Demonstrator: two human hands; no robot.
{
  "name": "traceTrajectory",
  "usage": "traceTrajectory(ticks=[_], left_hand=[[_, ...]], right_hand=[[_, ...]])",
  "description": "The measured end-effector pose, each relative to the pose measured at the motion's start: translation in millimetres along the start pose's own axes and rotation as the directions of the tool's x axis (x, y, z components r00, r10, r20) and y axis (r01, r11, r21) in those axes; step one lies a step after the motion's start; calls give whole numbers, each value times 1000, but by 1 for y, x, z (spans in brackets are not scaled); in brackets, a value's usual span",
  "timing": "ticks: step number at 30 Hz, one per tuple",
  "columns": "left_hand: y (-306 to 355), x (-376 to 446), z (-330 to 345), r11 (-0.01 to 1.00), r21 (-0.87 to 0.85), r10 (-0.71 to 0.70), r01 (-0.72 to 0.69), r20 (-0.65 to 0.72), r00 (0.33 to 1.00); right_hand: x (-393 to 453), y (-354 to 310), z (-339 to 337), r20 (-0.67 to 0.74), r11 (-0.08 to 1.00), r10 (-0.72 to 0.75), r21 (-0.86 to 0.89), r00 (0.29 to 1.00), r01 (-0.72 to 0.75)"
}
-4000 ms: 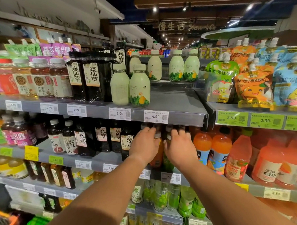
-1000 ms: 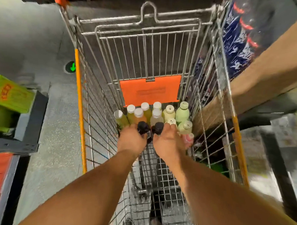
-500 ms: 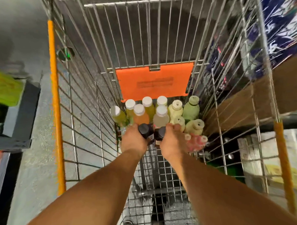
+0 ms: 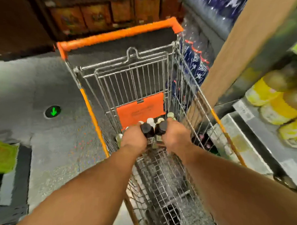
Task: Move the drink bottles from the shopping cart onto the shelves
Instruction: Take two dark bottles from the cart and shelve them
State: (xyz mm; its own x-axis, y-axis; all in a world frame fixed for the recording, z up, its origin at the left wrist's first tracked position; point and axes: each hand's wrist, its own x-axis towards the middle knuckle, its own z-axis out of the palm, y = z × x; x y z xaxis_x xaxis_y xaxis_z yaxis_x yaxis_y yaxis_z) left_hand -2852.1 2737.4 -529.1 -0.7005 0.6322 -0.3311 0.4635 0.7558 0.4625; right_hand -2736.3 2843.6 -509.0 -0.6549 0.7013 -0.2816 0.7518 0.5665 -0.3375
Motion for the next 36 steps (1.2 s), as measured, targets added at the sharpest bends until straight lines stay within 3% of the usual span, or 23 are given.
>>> traceTrajectory(ticks=[7, 16, 20, 26, 31, 36], left_hand=[[85, -92, -142, 942, 15, 337, -337, -77, 938], [202, -232, -237, 747, 7, 664, -664, 16, 747], [244, -314, -244, 640, -66, 768, -765, 46, 639], [282, -442, -224, 506, -364, 859, -782, 129, 496], [318, -540, -195, 438, -444, 899, -781, 224, 377], [353, -634, -164, 325, -478, 938, -816, 274, 213]], right_hand=[[-127, -40, -149, -297, 983, 161, 130, 941, -127], [-305, -25, -294, -483, 943, 244, 320, 841, -90], [-401, -1, -324, -582, 929, 270, 367, 767, -48], [-554, 38, -335, -664, 873, 369, 487, 650, 1], [-678, 71, -335, -675, 852, 467, 517, 571, -86], [-782, 94, -336, -711, 817, 560, 557, 425, -146]])
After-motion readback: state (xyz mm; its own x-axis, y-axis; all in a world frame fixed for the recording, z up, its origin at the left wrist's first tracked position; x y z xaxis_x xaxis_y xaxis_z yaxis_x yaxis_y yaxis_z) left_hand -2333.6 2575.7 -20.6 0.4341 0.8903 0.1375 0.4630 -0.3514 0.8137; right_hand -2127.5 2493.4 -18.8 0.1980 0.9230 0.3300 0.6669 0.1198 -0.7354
